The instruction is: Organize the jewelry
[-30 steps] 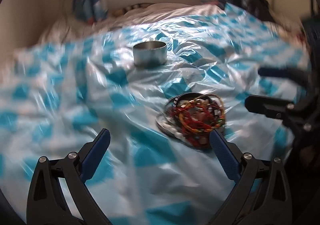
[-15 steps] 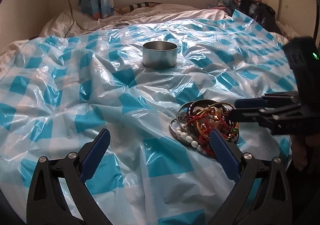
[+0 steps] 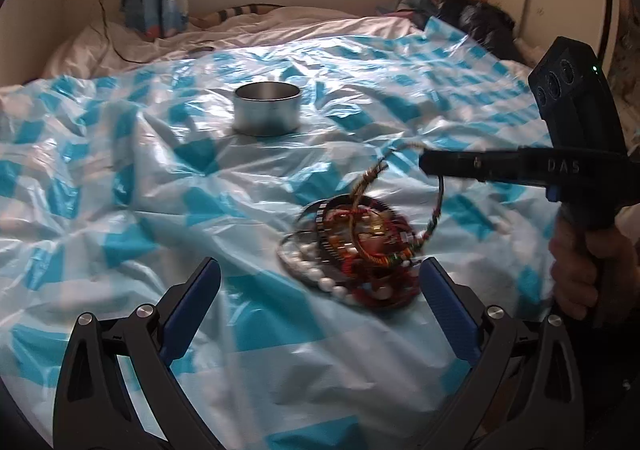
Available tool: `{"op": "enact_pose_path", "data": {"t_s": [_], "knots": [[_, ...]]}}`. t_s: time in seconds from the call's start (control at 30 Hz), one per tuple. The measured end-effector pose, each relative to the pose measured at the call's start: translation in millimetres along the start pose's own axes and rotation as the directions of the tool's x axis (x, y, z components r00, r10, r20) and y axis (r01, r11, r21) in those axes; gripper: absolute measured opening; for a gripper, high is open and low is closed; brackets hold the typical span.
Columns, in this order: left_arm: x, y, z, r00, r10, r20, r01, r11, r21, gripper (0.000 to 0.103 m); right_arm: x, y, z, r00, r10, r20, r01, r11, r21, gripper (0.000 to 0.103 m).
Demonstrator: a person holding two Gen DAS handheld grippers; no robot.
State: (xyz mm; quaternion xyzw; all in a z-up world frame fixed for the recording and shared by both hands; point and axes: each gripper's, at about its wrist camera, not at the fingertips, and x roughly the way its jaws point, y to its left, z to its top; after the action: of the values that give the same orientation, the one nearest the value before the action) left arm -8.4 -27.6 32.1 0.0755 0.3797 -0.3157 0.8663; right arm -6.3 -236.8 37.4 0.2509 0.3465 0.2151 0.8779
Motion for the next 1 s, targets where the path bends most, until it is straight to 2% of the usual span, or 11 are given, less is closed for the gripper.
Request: {"op": "enact_pose_path", "data": {"t_s": [0.17,0.4,0.63,0.7,0.73,0.77,0.8,0.87,0.97,1.0], "knots": [[4.7,-4.3,2.2,0.995,-0.098,0.001,0.098,0.995,-0.030,0.095,-22.3,5.2,7.5,0.994,0.050,0.093,-0.049,0.999,-0.006,0.004],[23.1,-19.6,22.4,0.993,-0.115,0.011,0.114,0.993,0.011,0.095,-37.2,-6.1,10.3,0.988,0.041,0.148,-0.047,0.998,0.039,0.004],[57.3,-33.7,36.8,0.987,-0.147,-0.059,0.148,0.988,0.030,0.094,-39.1,-13.0,10.1,0.988,0.032,0.152,-0.043,0.997,0.069,0.004],[59.6,-34.0,33.4,0.986,-0.149,-0.073,0.151,0.988,0.030,0.084,-39.4,-13.4,10.2,0.988,0.032,0.152,-0.043,0.997,0.068,0.004],[60.0,-33.2,31.9,0.985,-0.154,-0.074,0.156,0.987,0.026,0.075,-39.3,-13.6,10.2,0.988,0.035,0.152,-0.046,0.997,0.069,0.004],[59.8,-31.3,30.8,0.983,-0.170,-0.071,0.171,0.985,0.018,0.060,-39.1,-13.7,10.0,0.988,0.036,0.150,-0.047,0.997,0.069,0.004],[60.3,-28.3,30.0,0.978,-0.198,-0.070,0.199,0.980,0.002,0.052,-38.9,-13.6,9.6,0.988,0.036,0.148,-0.046,0.997,0.068,0.004],[62.5,-23.5,28.7,0.975,-0.208,-0.073,0.207,0.978,-0.023,0.022,-38.1,-13.8,9.2,0.989,0.035,0.145,-0.045,0.997,0.068,0.004],[60.6,-21.0,27.1,0.978,-0.201,-0.062,0.200,0.980,-0.021,0.004,-37.2,-13.4,9.0,0.989,0.029,0.145,-0.039,0.997,0.070,0.004],[58.1,-21.6,27.4,0.978,-0.202,-0.054,0.202,0.979,-0.015,0.004,-36.7,-13.6,8.5,0.989,0.026,0.144,-0.037,0.997,0.070,0.004]]}}
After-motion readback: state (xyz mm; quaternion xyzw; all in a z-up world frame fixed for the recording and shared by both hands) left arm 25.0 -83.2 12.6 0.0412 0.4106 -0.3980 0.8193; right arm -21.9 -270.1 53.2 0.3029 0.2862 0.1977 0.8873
